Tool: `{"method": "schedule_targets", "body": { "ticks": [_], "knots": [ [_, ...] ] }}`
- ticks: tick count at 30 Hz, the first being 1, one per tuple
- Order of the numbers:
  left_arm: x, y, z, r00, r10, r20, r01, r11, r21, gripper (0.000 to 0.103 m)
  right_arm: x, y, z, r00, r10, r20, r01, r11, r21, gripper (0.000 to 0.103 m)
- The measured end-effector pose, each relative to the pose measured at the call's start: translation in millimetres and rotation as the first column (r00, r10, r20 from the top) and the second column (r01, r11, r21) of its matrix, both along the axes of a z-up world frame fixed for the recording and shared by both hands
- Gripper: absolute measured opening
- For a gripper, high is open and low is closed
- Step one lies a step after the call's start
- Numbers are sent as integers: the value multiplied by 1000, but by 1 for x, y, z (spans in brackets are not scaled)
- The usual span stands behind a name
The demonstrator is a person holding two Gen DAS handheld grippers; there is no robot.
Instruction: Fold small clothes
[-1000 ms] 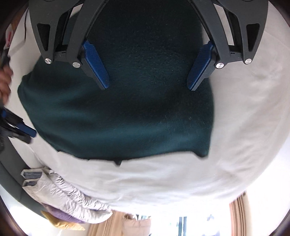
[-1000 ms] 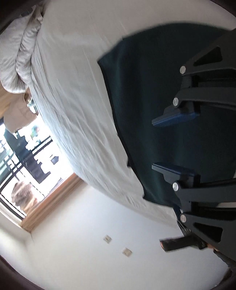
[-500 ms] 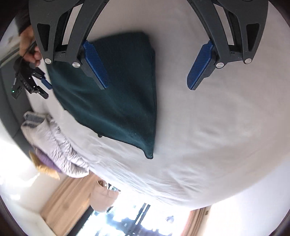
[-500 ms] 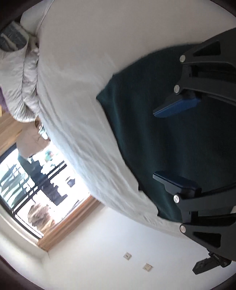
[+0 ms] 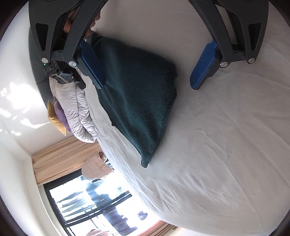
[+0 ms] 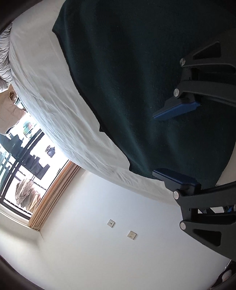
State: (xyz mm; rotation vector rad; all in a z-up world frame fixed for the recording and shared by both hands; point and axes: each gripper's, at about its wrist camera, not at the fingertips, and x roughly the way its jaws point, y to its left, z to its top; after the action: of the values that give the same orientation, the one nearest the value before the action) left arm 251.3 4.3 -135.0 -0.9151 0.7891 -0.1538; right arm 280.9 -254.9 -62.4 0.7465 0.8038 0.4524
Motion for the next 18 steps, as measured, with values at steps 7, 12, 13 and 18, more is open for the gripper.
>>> {"method": "schedule_targets", "body": {
  "ticks": [7,12,13,18],
  "knots": [
    [24,-9,0,995,32,-91,-44,989,-139,95,-5,-28,2,1000,-7,-3,7,1000,9,56],
    [42,-17,-1,991,55,-125,-72,989,-131,94,-1,-26,-1,1000,12,-25,-13,1000,-25,54],
    [50,-19,-2,990,52,-131,-72,985,-154,93,3,-23,-3,999,15,-33,-16,999,-40,52],
    [85,-26,-14,983,3,-185,-41,979,-202,32,15,-29,-9,996,-10,-88,1,994,-108,38]
  ]
}}
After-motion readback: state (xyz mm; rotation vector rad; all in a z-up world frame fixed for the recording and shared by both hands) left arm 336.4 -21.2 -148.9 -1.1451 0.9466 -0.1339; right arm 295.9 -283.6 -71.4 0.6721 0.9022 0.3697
